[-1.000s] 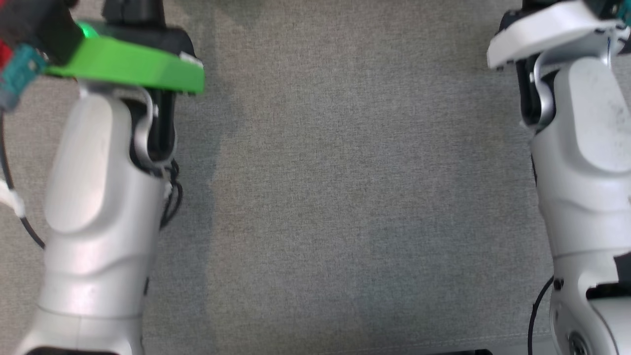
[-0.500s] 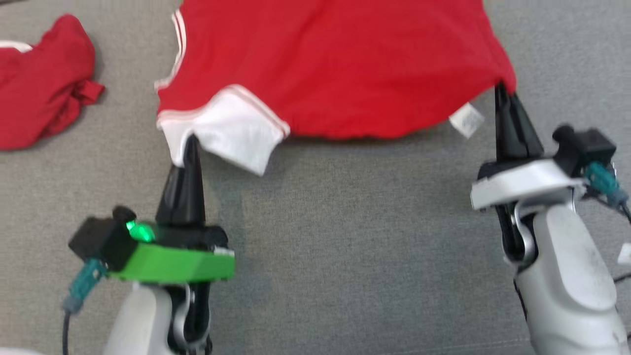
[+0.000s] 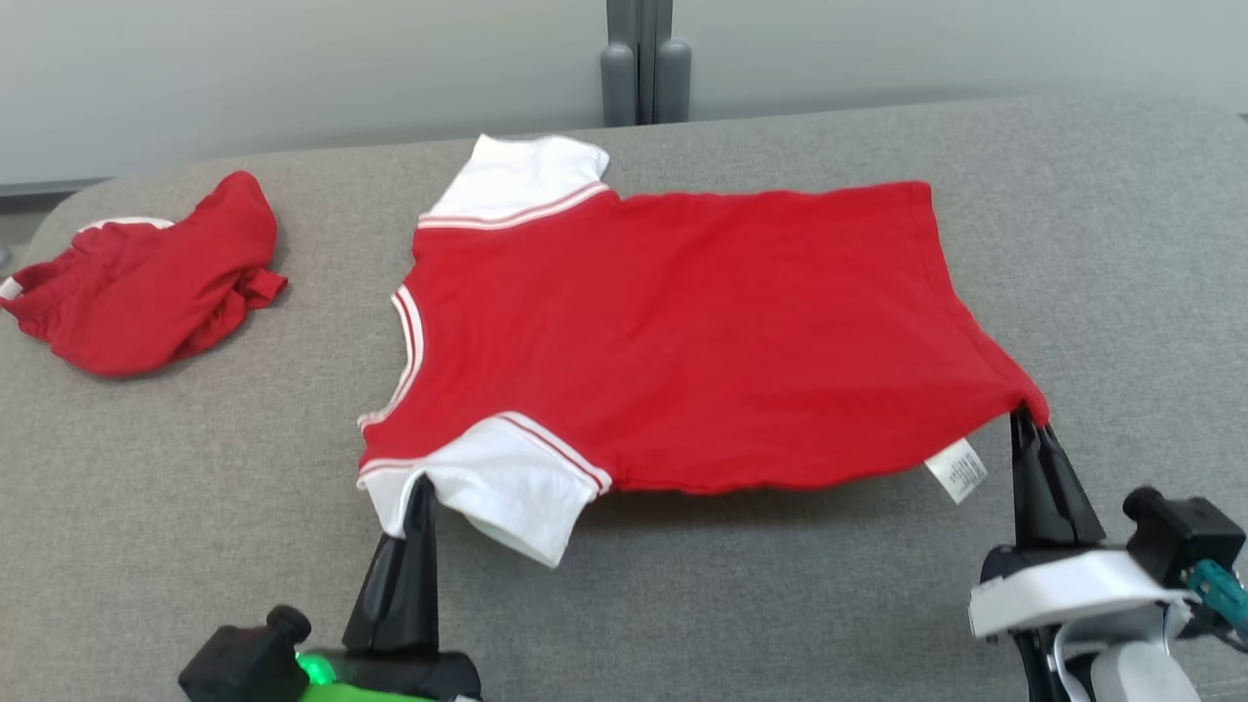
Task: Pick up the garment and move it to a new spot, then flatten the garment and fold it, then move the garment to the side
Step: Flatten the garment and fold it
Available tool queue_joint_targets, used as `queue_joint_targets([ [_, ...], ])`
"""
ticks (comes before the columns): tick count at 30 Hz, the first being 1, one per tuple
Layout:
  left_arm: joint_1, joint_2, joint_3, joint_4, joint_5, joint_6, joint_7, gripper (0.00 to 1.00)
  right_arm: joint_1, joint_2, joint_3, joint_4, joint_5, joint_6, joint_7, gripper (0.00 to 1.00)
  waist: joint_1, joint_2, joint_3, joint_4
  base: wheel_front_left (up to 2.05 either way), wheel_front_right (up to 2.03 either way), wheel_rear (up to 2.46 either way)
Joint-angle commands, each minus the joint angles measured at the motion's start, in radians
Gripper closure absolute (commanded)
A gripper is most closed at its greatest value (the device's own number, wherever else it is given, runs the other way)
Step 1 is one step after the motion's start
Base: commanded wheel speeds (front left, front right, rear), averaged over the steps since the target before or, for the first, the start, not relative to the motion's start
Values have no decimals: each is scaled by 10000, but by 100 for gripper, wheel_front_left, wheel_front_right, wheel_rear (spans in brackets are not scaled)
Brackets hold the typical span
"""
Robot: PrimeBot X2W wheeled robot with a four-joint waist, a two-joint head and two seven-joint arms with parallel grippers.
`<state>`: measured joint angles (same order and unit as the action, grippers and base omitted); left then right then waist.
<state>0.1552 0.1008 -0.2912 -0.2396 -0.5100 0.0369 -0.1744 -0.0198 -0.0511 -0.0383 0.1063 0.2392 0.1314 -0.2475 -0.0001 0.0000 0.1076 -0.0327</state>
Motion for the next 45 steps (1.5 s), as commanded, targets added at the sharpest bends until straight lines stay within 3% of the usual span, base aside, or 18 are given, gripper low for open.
queue_joint_targets([
  [1,287,74,24,-98,-140,63,79,100,286,-2,15,-86,244,-14,56,100,1,0,-197,25,0,0,0],
  [6,509,141,-57,193,-225,31,191,100,564,2,114,340,452,-14,124,100,1,0,24,-14,0,0,0],
  [16,-596,-25,93,1862,-688,-110,148,100,-594,-1,326,2177,589,-14,-70,100,1,0,705,-61,0,0,0],
  [33,-5460,-197,194,5563,-28,-721,-673,100,-3021,-3,-66,3281,734,-14,-188,100,1,0,2365,-296,0,0,0],
  [45,-7093,-244,125,7324,342,-1055,-885,100,-3686,-3,105,3591,807,-14,-191,100,1,0,2606,-499,0,0,0],
])
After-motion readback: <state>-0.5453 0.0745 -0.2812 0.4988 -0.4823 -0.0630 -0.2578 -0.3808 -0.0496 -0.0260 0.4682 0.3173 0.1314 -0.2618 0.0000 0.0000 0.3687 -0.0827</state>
